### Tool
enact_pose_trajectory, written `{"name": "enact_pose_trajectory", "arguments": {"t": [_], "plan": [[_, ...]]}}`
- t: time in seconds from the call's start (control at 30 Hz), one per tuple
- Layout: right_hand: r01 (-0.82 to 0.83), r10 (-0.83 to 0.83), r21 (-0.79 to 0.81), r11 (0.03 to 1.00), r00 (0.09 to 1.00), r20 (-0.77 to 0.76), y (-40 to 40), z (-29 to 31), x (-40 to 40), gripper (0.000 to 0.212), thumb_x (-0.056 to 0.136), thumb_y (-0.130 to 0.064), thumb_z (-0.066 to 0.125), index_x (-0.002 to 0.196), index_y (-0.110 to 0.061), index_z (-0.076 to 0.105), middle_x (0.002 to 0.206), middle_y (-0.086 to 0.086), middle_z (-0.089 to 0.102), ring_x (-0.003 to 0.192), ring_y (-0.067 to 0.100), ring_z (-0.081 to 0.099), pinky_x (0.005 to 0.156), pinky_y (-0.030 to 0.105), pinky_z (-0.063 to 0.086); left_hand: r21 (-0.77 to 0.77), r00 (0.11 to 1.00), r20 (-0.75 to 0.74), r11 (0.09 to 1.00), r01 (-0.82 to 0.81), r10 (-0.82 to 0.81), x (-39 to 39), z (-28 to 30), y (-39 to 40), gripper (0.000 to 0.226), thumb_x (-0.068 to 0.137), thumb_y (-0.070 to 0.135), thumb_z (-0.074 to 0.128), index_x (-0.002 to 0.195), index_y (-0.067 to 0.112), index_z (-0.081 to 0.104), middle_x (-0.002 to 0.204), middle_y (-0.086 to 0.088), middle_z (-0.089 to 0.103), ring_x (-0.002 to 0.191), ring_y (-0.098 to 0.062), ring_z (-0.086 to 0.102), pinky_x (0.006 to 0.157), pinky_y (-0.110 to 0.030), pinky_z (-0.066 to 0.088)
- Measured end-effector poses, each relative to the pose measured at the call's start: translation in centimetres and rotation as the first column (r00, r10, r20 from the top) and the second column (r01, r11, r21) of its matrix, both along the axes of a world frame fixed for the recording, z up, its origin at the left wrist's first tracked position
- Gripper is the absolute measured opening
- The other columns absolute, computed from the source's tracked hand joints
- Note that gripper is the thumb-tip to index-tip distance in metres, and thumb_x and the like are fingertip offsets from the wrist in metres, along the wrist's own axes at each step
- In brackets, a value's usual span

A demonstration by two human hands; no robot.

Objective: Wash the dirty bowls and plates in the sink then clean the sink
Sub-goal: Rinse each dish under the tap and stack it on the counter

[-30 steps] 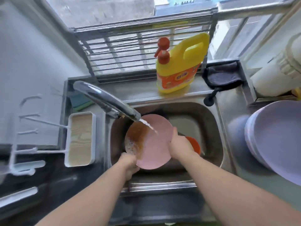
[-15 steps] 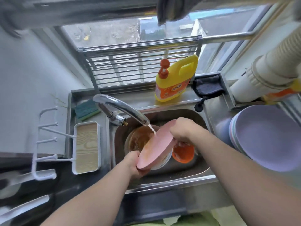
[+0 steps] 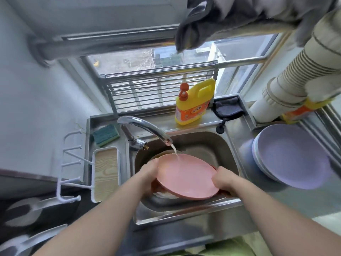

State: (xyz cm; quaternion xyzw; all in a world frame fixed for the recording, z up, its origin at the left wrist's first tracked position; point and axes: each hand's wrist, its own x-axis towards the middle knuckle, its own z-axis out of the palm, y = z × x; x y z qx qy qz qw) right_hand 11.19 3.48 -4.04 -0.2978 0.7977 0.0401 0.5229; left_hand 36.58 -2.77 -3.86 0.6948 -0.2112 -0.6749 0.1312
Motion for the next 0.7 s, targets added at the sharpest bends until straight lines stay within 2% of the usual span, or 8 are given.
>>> {"name": "enact_pose_trajectory", "arguments": {"t": [0.03, 0.1, 0.23, 0.3, 0.37, 0.47, 0.6, 0.7], "plan": [[0.072, -0.071, -0.034, 0.997, 0.997, 0.037, 0.4, -2.4, 0.6, 0.040, 0.078, -0.012, 0.039, 0.111, -0.006, 0.061, 0.089, 0.015, 0.070, 0.066, 0.027, 0.070, 0.052, 0.034, 0.059, -0.085, 0.998, 0.046, 0.995, 0.049, -0.045, 0.3, 0.3, -0.3, 0.036, 0.107, 0.049, 0.045, 0.124, 0.023, 0.064, 0.111, -0.013, 0.071, 0.100, -0.033, 0.070, 0.078, -0.041, 0.063], [0.158, -0.151, -0.076, 0.984, 0.984, 0.093, 0.6, -7.0, 2.0, 0.044, 0.076, -0.020, 0.045, 0.116, -0.015, 0.061, 0.104, 0.013, 0.069, 0.088, 0.035, 0.071, 0.073, 0.049, 0.065, -0.177, 0.991, 0.110, 0.980, 0.092, -0.073, 1.1, 0.4, -0.9, 0.038, 0.104, 0.057, 0.034, 0.122, 0.034, 0.059, 0.115, -0.014, 0.068, 0.105, -0.038, 0.068, 0.084, -0.048, 0.062], [0.193, -0.193, -0.192, 0.962, 0.981, 0.021, -0.7, -6.4, 6.8, 0.030, 0.100, -0.025, 0.041, 0.120, -0.017, 0.062, 0.115, 0.010, 0.066, 0.101, 0.034, 0.062, 0.090, 0.043, 0.054, -0.323, 0.979, 0.199, 0.941, 0.096, -0.031, 3.3, 0.4, -0.9, 0.044, 0.095, 0.072, 0.027, 0.120, 0.047, 0.053, 0.118, -0.004, 0.066, 0.109, -0.031, 0.066, 0.098, -0.060, 0.056], [0.175, -0.180, -0.237, 0.956, 0.984, 0.000, -1.7, -6.2, 7.8, 0.035, 0.107, -0.030, 0.037, 0.126, -0.015, 0.064, 0.121, 0.013, 0.067, 0.108, 0.036, 0.063, 0.095, 0.043, 0.052, -0.407, 0.978, 0.209, 0.908, 0.097, -0.010, 3.7, 1.2, -0.3, 0.043, 0.105, 0.063, 0.027, 0.137, 0.045, 0.050, 0.131, 0.002, 0.063, 0.120, -0.027, 0.062, 0.108, -0.058, 0.050], [0.156, -0.159, -0.282, 0.947, 0.987, 0.011, -2.7, -6.0, 8.3, 0.041, 0.110, -0.039, 0.034, 0.129, -0.018, 0.064, 0.126, 0.013, 0.068, 0.110, 0.037, 0.062, 0.092, 0.039, 0.049, -0.467, 0.979, 0.203, 0.882, 0.071, 0.029, 4.4, 1.2, 0.6, 0.046, 0.112, 0.052, 0.027, 0.156, 0.042, 0.039, 0.147, 0.009, 0.051, 0.135, -0.020, 0.050, 0.118, -0.054, 0.040], [0.152, -0.160, -0.383, 0.911, 0.987, 0.011, -3.6, -5.5, 8.1, 0.041, 0.111, -0.044, 0.030, 0.123, -0.023, 0.062, 0.123, 0.010, 0.068, 0.106, 0.036, 0.060, 0.085, 0.036, 0.041, -0.445, 0.977, 0.164, 0.894, -0.053, 0.139, 5.6, 0.2, 1.5, 0.038, 0.112, 0.050, 0.030, 0.148, 0.057, 0.041, 0.152, 0.007, 0.052, 0.137, -0.026, 0.052, 0.116, -0.061, 0.041], [0.081, -0.155, -0.556, 0.827, 0.984, -0.087, -4.1, -3.6, 6.1, 0.035, 0.110, -0.045, 0.031, 0.094, -0.023, 0.051, 0.097, 0.008, 0.067, 0.090, 0.036, 0.060, 0.078, 0.042, 0.047, -0.313, 0.941, -0.004, 0.893, -0.322, 0.338, 4.2, -0.9, 2.0, 0.030, 0.116, 0.031, 0.029, 0.132, 0.045, 0.049, 0.132, 0.000, 0.065, 0.120, -0.025, 0.061, 0.105, -0.047, 0.050], [-0.015, -0.098, -0.607, 0.795, 0.984, -0.152, -4.3, -1.2, 4.0, 0.032, 0.110, -0.050, 0.032, 0.103, -0.029, 0.055, 0.088, 0.002, 0.063, 0.083, 0.032, 0.058, 0.071, 0.040, 0.045, -0.140, 0.907, -0.091, 0.896, -0.421, 0.412, 2.2, -1.9, 2.1, 0.030, 0.114, 0.038, 0.033, 0.136, 0.039, 0.053, 0.130, 0.001, 0.067, 0.120, -0.029, 0.064, 0.101, -0.051, 0.055]]}}
